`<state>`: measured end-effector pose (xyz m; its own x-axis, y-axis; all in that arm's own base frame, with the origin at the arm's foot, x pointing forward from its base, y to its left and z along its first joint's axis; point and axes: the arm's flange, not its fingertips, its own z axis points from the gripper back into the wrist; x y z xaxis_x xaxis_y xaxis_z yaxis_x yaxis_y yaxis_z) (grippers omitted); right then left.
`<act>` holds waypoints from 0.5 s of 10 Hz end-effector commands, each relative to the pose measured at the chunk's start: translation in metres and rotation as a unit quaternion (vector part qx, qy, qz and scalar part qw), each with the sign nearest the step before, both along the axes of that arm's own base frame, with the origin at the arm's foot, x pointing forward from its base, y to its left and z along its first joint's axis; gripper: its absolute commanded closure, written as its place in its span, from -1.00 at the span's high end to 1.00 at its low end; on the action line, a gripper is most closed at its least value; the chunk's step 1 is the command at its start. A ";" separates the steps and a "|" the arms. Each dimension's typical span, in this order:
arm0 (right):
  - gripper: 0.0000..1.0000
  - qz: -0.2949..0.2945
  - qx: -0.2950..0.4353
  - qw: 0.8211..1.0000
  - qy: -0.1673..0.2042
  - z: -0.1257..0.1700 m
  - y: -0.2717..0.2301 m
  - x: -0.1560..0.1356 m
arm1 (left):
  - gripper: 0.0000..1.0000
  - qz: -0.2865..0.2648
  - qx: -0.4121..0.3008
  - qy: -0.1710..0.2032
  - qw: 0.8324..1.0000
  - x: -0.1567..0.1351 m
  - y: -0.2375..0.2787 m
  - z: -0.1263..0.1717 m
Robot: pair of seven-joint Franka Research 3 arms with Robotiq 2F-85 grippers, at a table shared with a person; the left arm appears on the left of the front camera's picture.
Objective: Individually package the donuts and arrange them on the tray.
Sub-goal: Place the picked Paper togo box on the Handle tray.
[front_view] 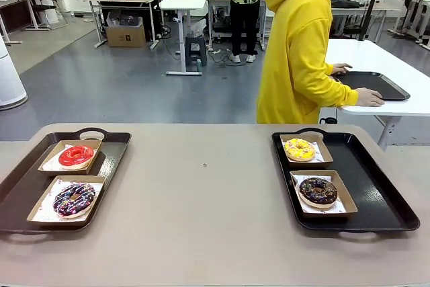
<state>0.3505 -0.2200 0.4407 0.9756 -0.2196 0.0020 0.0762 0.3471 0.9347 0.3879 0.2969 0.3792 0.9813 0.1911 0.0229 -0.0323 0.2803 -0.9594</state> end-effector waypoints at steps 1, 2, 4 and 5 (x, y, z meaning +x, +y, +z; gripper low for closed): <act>1.00 0.001 0.002 1.000 -0.002 0.002 0.001 -0.001 | 1.00 0.002 0.001 0.000 1.000 -0.003 -0.001 0.002; 1.00 0.001 0.002 1.000 -0.002 0.002 0.001 -0.001 | 1.00 0.002 0.001 0.000 1.000 -0.003 -0.001 0.002; 1.00 0.001 0.002 1.000 -0.002 0.002 0.001 -0.001 | 1.00 0.002 0.001 0.000 1.000 -0.003 -0.001 0.002; 1.00 0.001 0.002 1.000 -0.002 0.002 0.001 -0.001 | 1.00 0.002 0.001 0.000 1.000 -0.003 -0.001 0.002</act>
